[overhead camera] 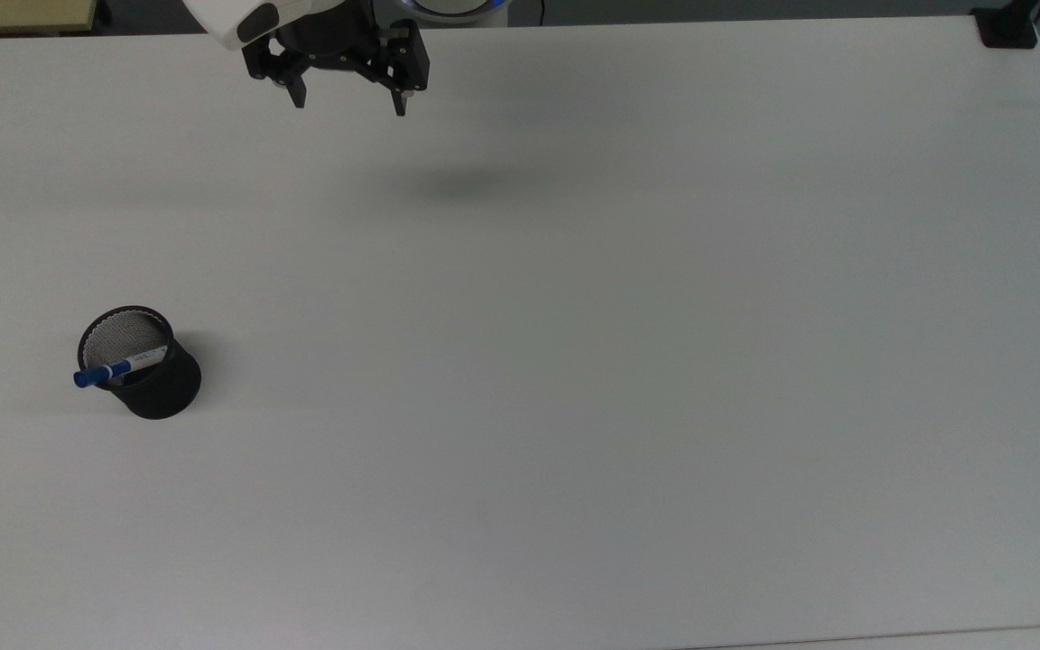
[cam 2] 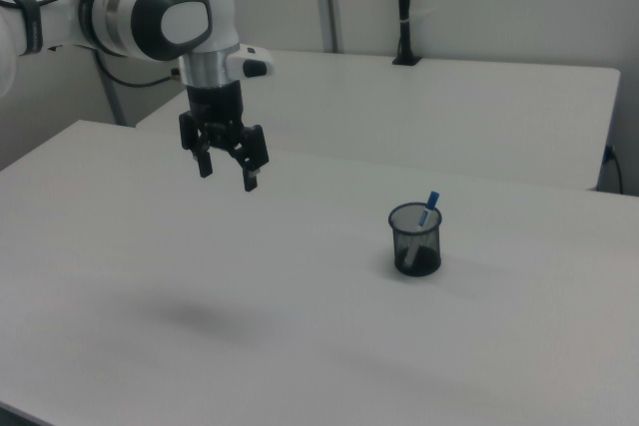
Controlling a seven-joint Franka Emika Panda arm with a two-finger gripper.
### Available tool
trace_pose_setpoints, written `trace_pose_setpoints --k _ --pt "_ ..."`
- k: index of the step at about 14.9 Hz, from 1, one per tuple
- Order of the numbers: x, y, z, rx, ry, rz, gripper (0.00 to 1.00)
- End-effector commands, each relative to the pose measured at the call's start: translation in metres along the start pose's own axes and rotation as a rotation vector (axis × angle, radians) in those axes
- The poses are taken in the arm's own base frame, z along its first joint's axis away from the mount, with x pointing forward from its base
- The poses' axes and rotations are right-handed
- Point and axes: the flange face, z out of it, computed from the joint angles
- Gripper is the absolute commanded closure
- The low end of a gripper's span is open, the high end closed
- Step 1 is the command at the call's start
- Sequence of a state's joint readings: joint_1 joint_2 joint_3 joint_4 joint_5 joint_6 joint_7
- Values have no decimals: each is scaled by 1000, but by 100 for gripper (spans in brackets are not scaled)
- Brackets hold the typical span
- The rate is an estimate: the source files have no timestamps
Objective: Remove the marker
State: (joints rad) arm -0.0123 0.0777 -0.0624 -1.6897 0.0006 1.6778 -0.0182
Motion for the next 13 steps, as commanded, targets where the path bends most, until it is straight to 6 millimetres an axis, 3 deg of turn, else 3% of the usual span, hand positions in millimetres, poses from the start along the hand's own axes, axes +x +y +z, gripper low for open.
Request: trace_pose_setpoints --k 1,4,13 --pt "-6 2 -7 17 -5 18 0" --pt "-3 5 -15 19 16 23 0" --pt "9 48 -45 21 171 97 0"
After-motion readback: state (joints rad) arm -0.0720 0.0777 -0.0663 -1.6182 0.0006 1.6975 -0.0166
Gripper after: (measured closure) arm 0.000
